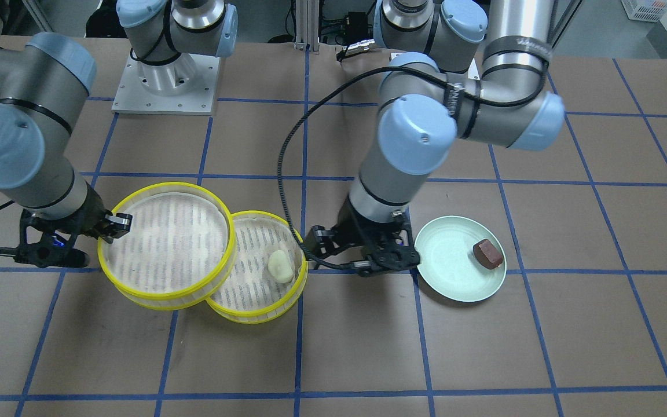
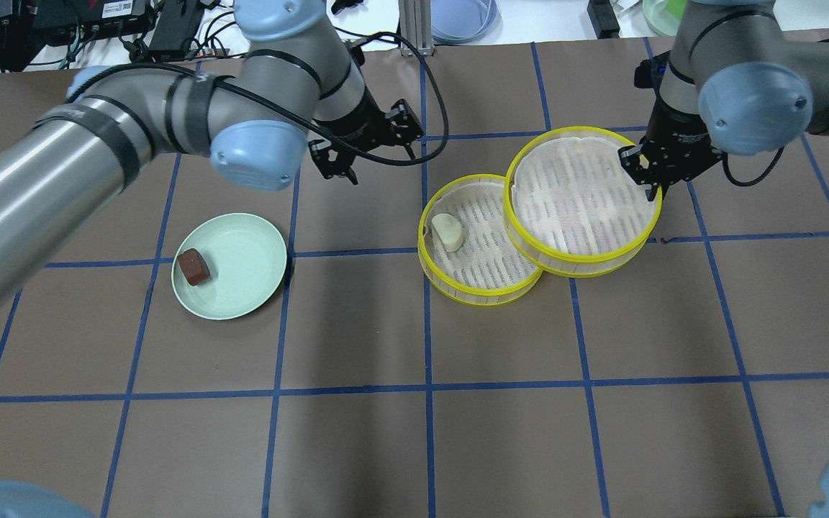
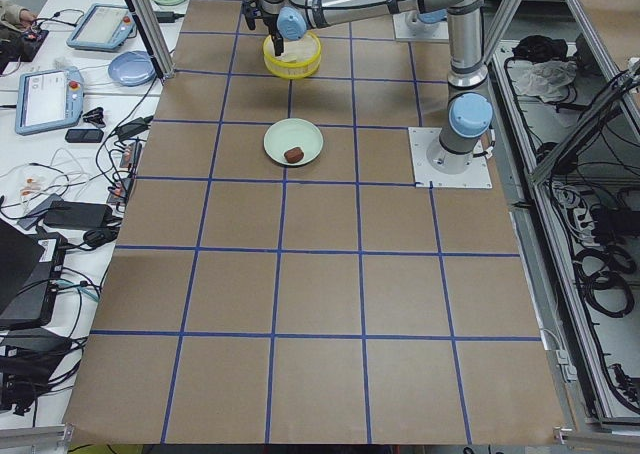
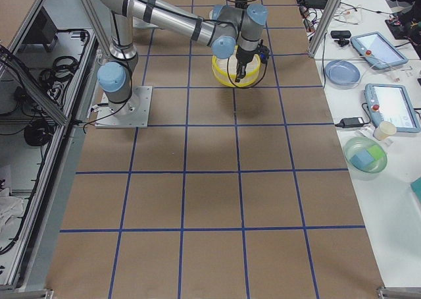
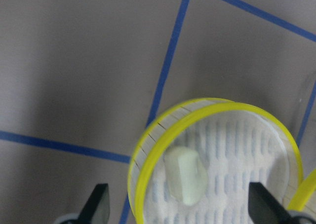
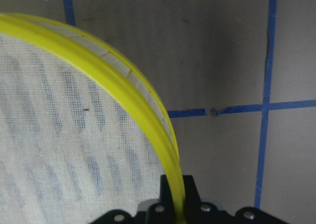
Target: Stack buns with steamer
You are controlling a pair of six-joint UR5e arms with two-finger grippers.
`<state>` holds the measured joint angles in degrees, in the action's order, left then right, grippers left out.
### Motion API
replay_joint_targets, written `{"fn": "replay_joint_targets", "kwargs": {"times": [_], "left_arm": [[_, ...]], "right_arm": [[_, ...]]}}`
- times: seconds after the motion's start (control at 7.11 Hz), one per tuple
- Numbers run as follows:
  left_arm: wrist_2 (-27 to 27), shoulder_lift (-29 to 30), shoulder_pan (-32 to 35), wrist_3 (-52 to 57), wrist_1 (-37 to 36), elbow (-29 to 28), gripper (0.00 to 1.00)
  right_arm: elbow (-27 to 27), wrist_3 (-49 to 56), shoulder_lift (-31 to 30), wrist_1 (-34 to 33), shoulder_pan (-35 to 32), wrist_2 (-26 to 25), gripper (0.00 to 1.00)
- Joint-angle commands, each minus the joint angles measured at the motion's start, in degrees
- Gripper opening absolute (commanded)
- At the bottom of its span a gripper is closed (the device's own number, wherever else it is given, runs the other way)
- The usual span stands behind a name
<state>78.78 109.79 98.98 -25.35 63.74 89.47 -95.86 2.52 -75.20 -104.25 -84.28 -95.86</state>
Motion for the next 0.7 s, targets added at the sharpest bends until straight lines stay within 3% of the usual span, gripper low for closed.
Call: {"fn": "replay_joint_targets", "kwargs": {"times": [0.0,0.28,0.56], "left_arm": [[2.41,-4.13,-11.13,14.47,8.64,0.09,1.0],[7.24,-6.51,-15.47,19.09,12.63,0.1,1.0],[7.53,-6.7,-17.15,19.19,13.69,0.27,1.0]], "right_arm": [[-0.12,-5.13,1.45,-0.6,-5.0,1.99,0.12],[-0.12,-9.52,3.91,-4.1,-7.99,2.08,0.12],[-0.12,-12.43,5.67,-7.45,-8.97,3.64,0.12]]}}
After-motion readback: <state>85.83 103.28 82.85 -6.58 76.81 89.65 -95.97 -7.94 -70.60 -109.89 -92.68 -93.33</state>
